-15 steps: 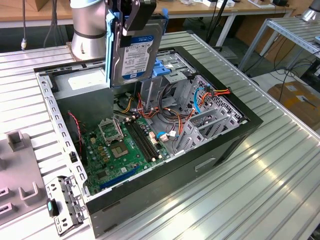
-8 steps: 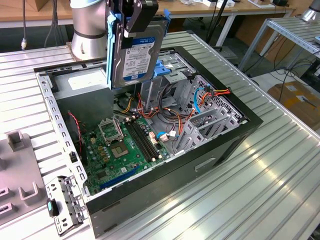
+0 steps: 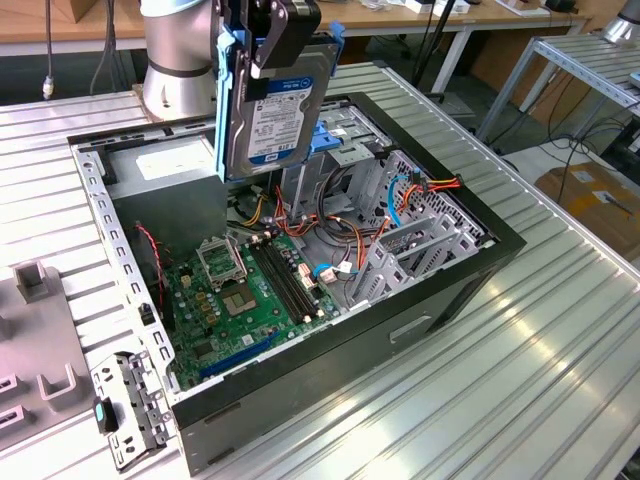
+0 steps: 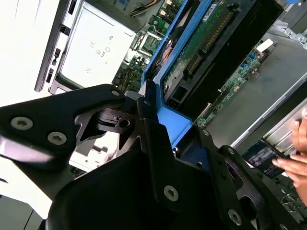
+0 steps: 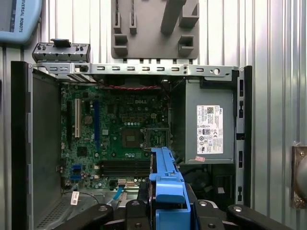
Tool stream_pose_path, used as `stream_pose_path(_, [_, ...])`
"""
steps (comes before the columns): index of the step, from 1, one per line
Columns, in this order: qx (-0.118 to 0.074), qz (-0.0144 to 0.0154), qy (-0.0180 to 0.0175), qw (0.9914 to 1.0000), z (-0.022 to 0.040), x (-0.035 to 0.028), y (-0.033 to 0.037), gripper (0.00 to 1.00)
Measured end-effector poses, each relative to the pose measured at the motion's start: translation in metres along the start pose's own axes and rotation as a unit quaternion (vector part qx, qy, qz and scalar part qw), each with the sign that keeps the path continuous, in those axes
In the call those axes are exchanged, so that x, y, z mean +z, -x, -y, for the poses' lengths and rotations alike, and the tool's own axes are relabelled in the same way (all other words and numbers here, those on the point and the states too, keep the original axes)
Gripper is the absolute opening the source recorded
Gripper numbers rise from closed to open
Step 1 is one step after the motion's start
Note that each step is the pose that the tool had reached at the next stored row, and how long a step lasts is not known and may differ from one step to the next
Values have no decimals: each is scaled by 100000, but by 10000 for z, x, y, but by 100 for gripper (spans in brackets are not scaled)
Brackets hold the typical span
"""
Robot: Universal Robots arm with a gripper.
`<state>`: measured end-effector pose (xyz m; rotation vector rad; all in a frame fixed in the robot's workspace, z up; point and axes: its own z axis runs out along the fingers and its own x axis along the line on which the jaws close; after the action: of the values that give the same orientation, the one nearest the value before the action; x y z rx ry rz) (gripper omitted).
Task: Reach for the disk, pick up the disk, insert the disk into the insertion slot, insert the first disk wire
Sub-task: 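Insert the disk into the insertion slot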
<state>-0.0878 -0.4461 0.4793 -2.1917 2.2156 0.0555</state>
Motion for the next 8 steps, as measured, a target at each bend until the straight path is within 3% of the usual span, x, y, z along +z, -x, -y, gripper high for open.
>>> stream_pose_path(8, [-3,0,-1,100000,1,-2,-57,37])
